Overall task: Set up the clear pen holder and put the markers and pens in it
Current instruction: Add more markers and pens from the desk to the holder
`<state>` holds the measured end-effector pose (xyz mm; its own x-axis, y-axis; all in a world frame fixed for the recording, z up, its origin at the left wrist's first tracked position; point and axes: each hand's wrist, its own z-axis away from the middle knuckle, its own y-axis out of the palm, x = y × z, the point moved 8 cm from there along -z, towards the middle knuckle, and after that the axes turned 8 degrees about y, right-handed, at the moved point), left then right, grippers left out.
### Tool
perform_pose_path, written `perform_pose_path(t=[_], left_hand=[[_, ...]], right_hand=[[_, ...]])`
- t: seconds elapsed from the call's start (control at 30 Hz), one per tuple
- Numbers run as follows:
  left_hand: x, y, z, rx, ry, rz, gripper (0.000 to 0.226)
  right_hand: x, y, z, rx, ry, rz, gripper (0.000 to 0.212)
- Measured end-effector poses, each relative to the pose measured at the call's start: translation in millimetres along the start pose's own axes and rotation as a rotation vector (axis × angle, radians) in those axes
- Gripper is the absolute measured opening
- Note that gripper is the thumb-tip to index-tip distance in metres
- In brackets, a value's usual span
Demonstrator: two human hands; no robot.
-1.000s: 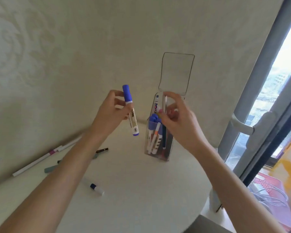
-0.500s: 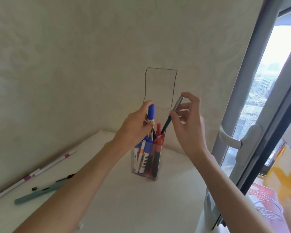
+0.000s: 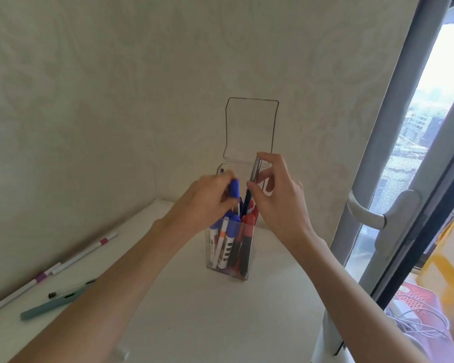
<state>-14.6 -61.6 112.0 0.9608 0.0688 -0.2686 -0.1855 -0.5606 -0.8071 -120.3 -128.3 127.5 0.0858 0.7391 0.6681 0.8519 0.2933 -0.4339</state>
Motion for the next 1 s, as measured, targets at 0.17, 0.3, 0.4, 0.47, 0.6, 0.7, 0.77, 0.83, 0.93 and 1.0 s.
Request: perform_pose_path(t=[0.17,0.3,0.4,0.47,0.6,0.7,0.77,0.83,0.93,1.0], left_hand=[[2.4,17.8,16.4,-0.013,0.087,-0.028,0.027],[5.4,18.3,17.4,0.038,0.112,-0.166,0.036],[1.5,18.4,24.4,0.056,0.161,-0.202,0.052],[5.2,13.4,33.5,0.011,0.141,-0.137,0.045],[23.7,-3.7,50.4,-0.108,0.046,0.075,0.036],[30.3,-10.2,60.9,-0.123,0.02,0.113,0.024],[32.4,-14.8,68.1,-0.131,0.019,0.116,0.023],[36.5,-19.6,75.8,-0.133,0.007,0.123,0.023],[49.9,-29.2,92.5,-0.139,-0.055,0.163,0.02],[59.7,-39.4,107.8,-0.144,-0.091,0.176,0.018]], right_hand=[[-6.6,7.6,-0.9,0.066,0.049,0.075,0.038],[-5.4,11.9,1.7,0.106,0.035,0.156,0.034],[-2.3,9.8,-0.8,0.101,-0.011,0.253,0.025],[1.7,10.4,-1.2,0.09,-0.093,0.34,0.017],[5.9,21.8,2.5,0.206,-0.186,0.449,0.027],[2.1,26.8,5.5,0.328,-0.199,0.565,0.034],[-0.3,31.5,11.3,0.411,-0.215,0.619,0.032],[-2.0,34.3,16.2,0.459,-0.211,0.649,0.032],[0.4,33.5,21.4,0.444,-0.21,0.672,0.038],[11.5,31.8,27.0,0.374,-0.211,0.585,0.044]])
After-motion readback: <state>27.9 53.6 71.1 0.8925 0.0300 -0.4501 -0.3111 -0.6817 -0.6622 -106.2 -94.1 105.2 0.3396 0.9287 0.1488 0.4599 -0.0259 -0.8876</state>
